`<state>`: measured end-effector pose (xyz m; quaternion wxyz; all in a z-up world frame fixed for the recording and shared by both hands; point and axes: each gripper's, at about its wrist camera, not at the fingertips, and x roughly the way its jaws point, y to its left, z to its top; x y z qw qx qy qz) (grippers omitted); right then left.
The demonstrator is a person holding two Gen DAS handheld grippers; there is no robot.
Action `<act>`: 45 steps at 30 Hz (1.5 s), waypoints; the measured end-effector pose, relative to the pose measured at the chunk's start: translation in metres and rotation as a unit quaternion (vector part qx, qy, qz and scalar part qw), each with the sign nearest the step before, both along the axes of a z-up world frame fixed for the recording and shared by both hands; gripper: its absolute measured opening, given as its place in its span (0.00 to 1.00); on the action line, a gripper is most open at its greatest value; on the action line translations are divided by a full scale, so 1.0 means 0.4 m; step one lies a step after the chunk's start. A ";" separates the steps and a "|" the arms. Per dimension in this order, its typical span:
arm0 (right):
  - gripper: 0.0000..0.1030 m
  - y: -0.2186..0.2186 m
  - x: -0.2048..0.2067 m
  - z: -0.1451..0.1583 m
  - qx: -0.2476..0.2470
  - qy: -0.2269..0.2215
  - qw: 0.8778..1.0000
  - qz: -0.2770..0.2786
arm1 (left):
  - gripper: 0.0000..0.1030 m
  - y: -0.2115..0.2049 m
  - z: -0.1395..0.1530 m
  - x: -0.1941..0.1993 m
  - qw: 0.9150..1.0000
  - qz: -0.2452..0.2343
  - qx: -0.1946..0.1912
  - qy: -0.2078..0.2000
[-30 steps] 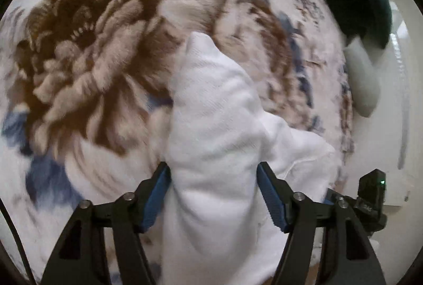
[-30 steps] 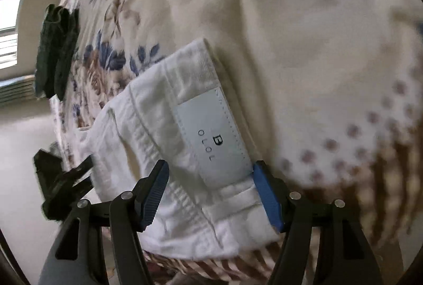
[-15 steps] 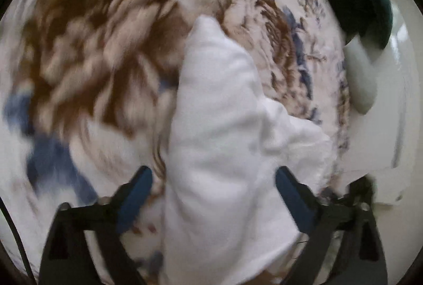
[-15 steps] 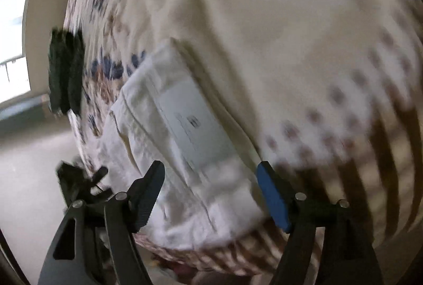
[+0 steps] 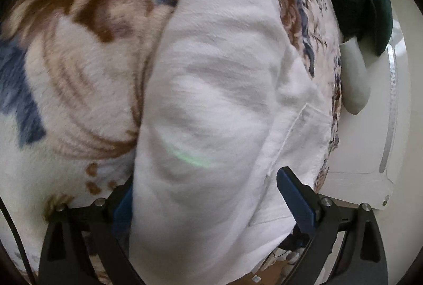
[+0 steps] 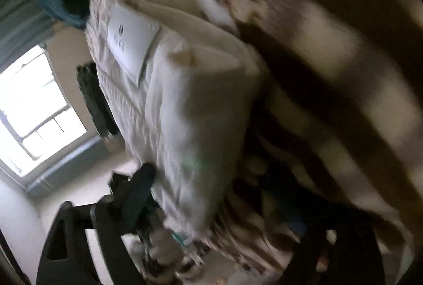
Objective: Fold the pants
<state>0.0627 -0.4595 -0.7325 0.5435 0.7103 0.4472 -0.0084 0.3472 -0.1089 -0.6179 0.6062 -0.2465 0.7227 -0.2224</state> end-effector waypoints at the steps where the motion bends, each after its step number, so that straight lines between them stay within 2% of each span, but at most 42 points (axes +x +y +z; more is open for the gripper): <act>1: 0.92 0.006 0.017 -0.001 0.002 -0.012 1.000 -0.014 | 0.94 0.000 0.003 0.002 1.000 0.003 -0.001 0.005; 3: 0.92 0.014 0.021 0.019 0.000 -0.022 0.999 -0.032 | 0.94 -0.006 0.025 0.004 1.000 0.008 -0.023 0.002; 6: 0.92 0.039 0.019 0.056 -0.015 -0.046 0.998 -0.026 | 0.94 -0.015 0.039 -0.006 1.000 -0.011 -0.013 -0.017; 9: 0.90 0.055 0.023 0.066 0.012 -0.069 0.997 -0.039 | 0.94 -0.023 0.019 -0.009 1.000 -0.013 -0.006 -0.015; 11: 0.90 0.067 0.052 0.065 -0.027 -0.053 0.998 -0.012 | 0.94 -0.023 0.007 -0.007 1.000 -0.010 -0.010 -0.012; 13: 0.90 0.080 0.098 0.007 -0.055 -0.009 0.998 0.017 | 0.94 -0.028 -0.008 -0.001 1.000 -0.009 -0.011 -0.005; 15: 0.91 0.085 0.128 -0.018 -0.051 -0.008 0.999 0.003 | 0.94 -0.031 -0.011 0.006 1.000 -0.003 -0.011 -0.001; 17: 0.90 0.096 0.156 0.008 -0.062 -0.022 0.998 -0.006 | 0.93 -0.031 0.004 0.010 1.000 0.004 -0.012 -0.007; 18: 0.87 0.106 0.166 0.034 -0.080 -0.029 0.996 -0.011 | 0.83 -0.029 0.019 0.007 1.000 0.006 -0.008 -0.015; 19: 0.81 0.121 0.177 0.069 -0.101 -0.036 0.994 -0.012 | 0.67 -0.029 0.039 0.004 1.000 0.003 0.006 -0.026; 21: 0.73 0.140 0.187 0.118 -0.128 -0.046 0.991 -0.013 | 0.54 -0.026 0.080 -0.006 0.999 -0.001 0.021 -0.049; 22: 0.71 0.147 0.193 0.132 -0.133 -0.053 0.990 -0.015 | 0.49 -0.023 0.097 -0.009 0.998 -0.001 0.025 -0.058; 24: 0.67 0.148 0.216 0.140 -0.156 -0.052 0.986 -0.001 | 0.48 -0.017 0.118 -0.012 0.997 0.003 0.020 -0.074; 25: 0.54 0.141 0.205 0.123 -0.160 -0.035 0.986 0.007 | 0.46 -0.014 0.111 -0.010 0.997 0.007 0.021 -0.071; 28: 0.41 0.132 0.200 0.063 -0.121 0.003 0.993 -0.013 | 0.36 -0.003 0.078 -0.002 0.998 0.025 0.026 -0.046; 29: 0.39 0.135 0.190 0.072 -0.121 0.005 0.993 -0.014 | 0.34 -0.002 0.079 0.000 0.998 0.028 0.025 -0.043; 33: 0.35 0.155 0.216 0.186 -0.154 -0.012 0.988 -0.002 | 0.30 -0.002 0.162 -0.005 0.996 0.002 0.029 -0.084; 38: 0.35 0.160 0.295 0.352 -0.191 -0.037 0.981 0.010 | 0.29 0.024 0.276 0.023 0.995 0.004 0.010 -0.104; 41: 0.35 0.155 0.326 0.448 -0.206 -0.052 0.977 0.015 | 0.29 0.058 0.356 0.066 0.993 0.010 -0.008 -0.118; 42: 0.35 0.146 0.304 0.471 -0.211 -0.056 0.976 0.017 | 0.29 0.072 0.383 0.086 0.992 0.010 -0.012 -0.124; 45: 0.35 0.194 0.385 0.568 -0.225 -0.074 0.971 0.022 | 0.29 0.124 0.452 0.168 0.990 0.019 -0.027 -0.135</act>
